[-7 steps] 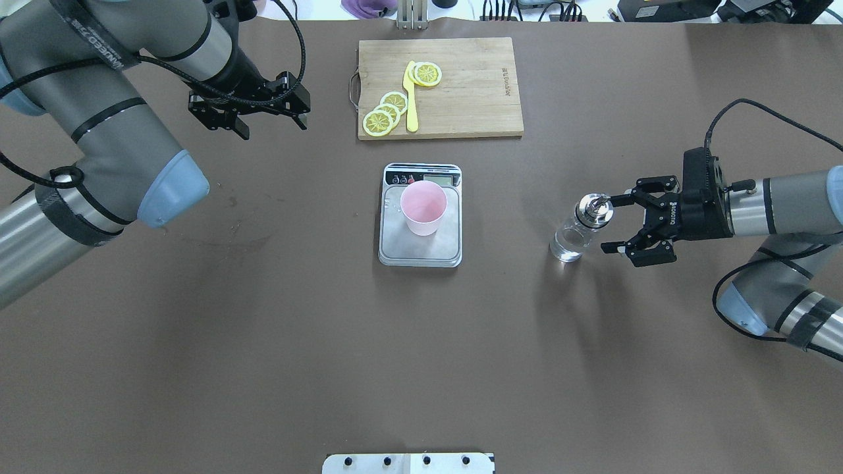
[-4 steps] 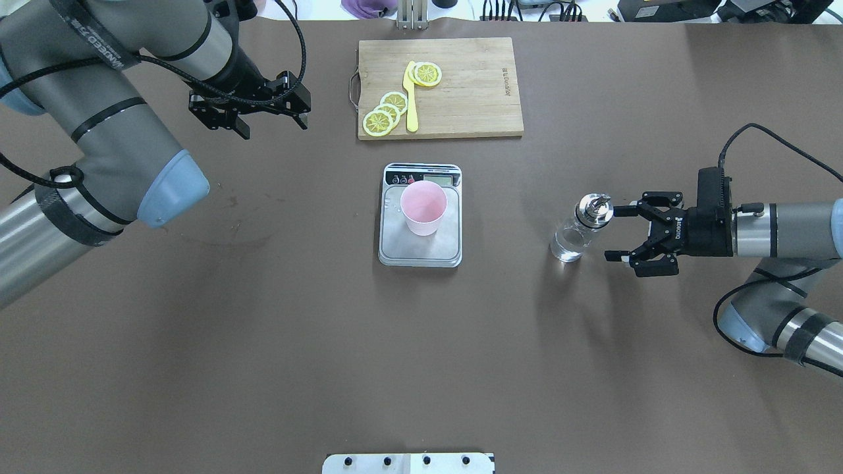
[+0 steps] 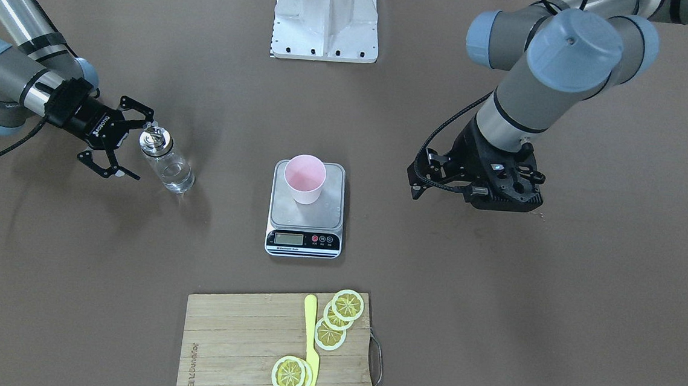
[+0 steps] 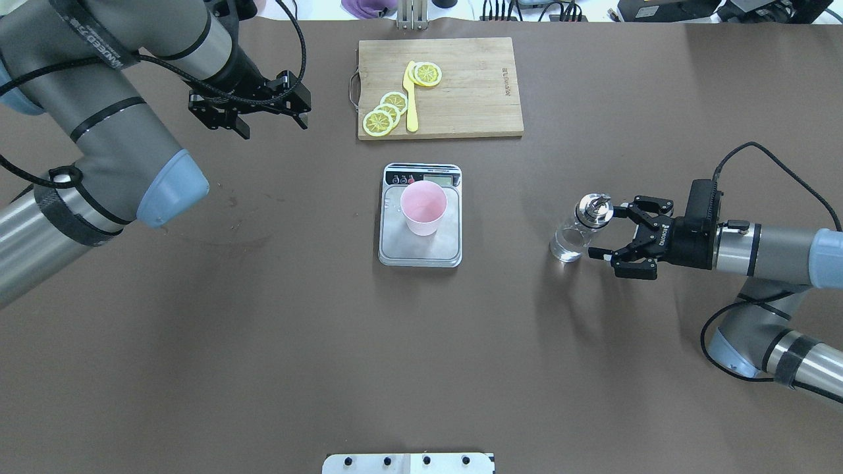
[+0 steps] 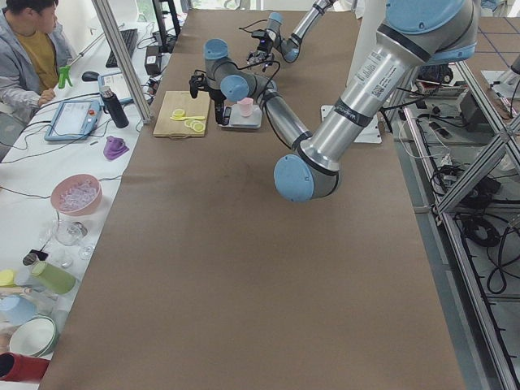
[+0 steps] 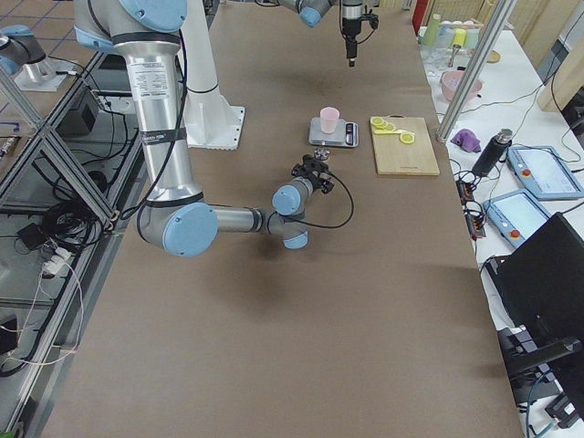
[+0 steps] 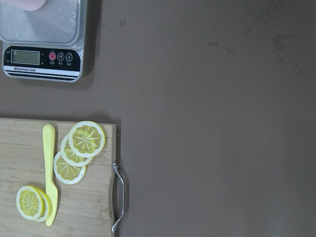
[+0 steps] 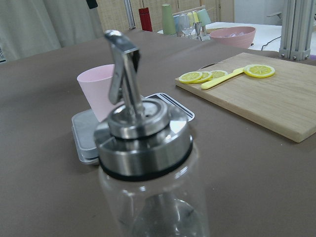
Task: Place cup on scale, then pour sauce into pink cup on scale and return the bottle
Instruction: 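Close the right gripper around the glass sauce bottle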
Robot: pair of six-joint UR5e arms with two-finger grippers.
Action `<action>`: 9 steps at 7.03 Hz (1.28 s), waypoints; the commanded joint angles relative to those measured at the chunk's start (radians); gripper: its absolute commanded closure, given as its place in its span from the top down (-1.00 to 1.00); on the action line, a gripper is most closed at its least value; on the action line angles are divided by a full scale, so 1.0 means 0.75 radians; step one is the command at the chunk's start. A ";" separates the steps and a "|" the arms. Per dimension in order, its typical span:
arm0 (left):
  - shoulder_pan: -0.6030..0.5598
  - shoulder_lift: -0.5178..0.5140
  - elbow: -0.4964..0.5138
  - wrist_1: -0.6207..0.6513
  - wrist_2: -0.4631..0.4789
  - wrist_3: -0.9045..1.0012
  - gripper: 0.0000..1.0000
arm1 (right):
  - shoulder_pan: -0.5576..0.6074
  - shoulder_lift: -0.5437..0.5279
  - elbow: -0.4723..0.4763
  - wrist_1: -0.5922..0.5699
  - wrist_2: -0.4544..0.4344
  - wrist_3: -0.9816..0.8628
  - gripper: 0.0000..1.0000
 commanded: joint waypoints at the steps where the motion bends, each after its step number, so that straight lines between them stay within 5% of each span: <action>1: -0.001 -0.002 -0.018 0.032 0.000 0.000 0.94 | -0.011 -0.018 0.017 0.008 -0.031 0.001 0.97; 4: -0.001 0.000 -0.028 0.045 0.000 0.000 0.94 | -0.156 -0.005 0.043 0.008 -0.274 -0.001 0.97; 9: -0.001 0.002 -0.028 0.045 0.000 0.000 0.94 | -0.161 0.005 0.039 0.018 -0.319 -0.019 0.85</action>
